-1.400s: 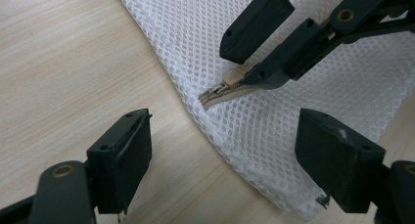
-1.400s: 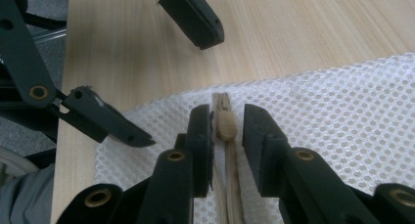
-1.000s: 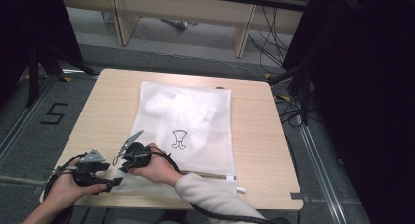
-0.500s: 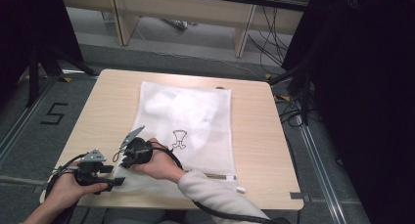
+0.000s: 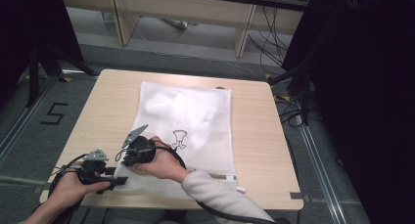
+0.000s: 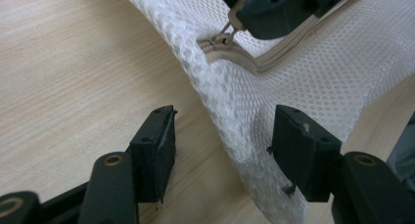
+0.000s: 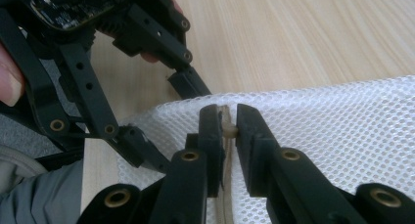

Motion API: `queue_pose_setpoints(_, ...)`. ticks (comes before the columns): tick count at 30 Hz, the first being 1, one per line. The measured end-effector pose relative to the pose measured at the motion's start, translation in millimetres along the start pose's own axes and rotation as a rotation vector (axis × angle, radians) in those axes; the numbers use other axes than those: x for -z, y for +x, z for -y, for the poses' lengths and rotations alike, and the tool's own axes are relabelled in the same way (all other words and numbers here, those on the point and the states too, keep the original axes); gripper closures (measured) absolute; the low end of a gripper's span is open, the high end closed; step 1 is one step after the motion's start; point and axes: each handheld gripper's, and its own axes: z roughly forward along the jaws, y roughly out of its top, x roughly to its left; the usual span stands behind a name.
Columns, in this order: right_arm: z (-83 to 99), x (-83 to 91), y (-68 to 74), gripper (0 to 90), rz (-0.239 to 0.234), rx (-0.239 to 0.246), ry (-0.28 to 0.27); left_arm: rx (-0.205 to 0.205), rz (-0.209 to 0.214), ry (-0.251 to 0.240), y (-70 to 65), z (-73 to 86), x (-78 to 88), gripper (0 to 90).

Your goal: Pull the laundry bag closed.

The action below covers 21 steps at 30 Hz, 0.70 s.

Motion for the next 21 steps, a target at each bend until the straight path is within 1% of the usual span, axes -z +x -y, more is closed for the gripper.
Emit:
queue_pose_setpoints(1, -0.7, 2.0, -0.9, 81.9, 0.004, 0.013, -0.006, 0.001, 0.000, -0.008, -0.2, -0.1, -0.4, 41.8)
queue_pose_setpoints(2, -0.7, 2.0, -0.9, 81.9, 0.004, 0.013, -0.006, 0.001, 0.000, -0.008, -0.2, -0.1, -0.4, 42.1)
queue_pose_setpoints(3, -0.8, 2.7, -0.7, 81.9, 0.006, 0.012, -0.009, 0.004, 0.001, 0.010, 0.2, -0.9, 1.1, 42.1)
queue_pose_setpoints(4, -1.9, 5.0, 0.4, 81.9, 0.002, 0.004, -0.016, 0.021, 0.013, -0.004, -0.2, -1.0, 0.2, 42.7)
queue_pose_setpoints(5, -2.3, 5.6, 0.2, 82.0, 0.008, 0.011, -0.019, 0.037, 0.016, -0.033, -1.3, -0.4, -1.4, 43.1)
queue_pose_setpoints(7, -2.8, 5.9, 0.9, 81.9, 0.005, 0.007, -0.024, 0.044, 0.018, -0.027, -1.5, -0.8, -0.9, 43.6)
queue_pose_setpoints(8, -3.3, 6.3, 2.9, 82.0, 0.003, -0.015, -0.027, 0.043, 0.043, -0.012, -0.4, -1.6, -0.5, 43.7)
queue_pose_setpoints(9, -3.9, 7.0, 3.7, 82.0, -0.005, -0.020, -0.034, 0.039, 0.043, -0.010, -0.1, -1.7, -0.4, 43.8)
queue_pose_setpoints(10, -4.3, 7.6, 2.6, 82.0, -0.002, -0.006, -0.038, 0.040, 0.045, -0.011, -0.1, -1.9, -0.7, 44.4)
queue_pose_setpoints(11, -3.9, 8.0, 2.6, 82.0, 0.014, -0.012, -0.032, 0.043, 0.050, -0.011, 0.1, -2.0, -0.9, 44.7)
queue_pose_setpoints(12, -4.4, 9.1, 1.9, 81.9, 0.016, 0.000, -0.028, 0.051, 0.052, -0.015, 0.0, -2.2, -1.1, 45.3)
queue_pose_setpoints(13, -4.5, 8.6, 3.6, 81.9, 0.000, -0.018, -0.038, 0.064, 0.054, -0.042, -0.9, -1.7, -2.5, 46.3)
queue_pose_setpoints(15, -4.6, 8.5, 2.6, 82.0, -0.006, 0.006, -0.040, 0.071, 0.059, -0.030, -0.1, -2.5, -1.1, 49.4)
queue_pose_setpoints(17, -4.0, 9.0, 2.9, 82.0, -0.002, -0.001, -0.040, 0.074, 0.082, -0.034, 0.6, -3.2, -0.8, 53.8)
queue_pose_setpoints(19, -3.3, 9.1, 3.4, 81.9, -0.002, -0.007, -0.036, 0.069, 0.082, -0.050, 0.3, -3.7, -0.5, 59.1)
queue_pose_setpoints(20, -2.9, 8.6, 3.1, 82.0, -0.004, 0.001, -0.035, 0.066, 0.080, -0.051, 0.7, -4.6, 0.3, 62.0)
queue_pose_setpoints(21, -2.0, 8.5, 2.8, 81.9, 0.012, 0.010, -0.024, 0.072, 0.077, -0.060, 0.2, -5.2, 0.8, 64.9)
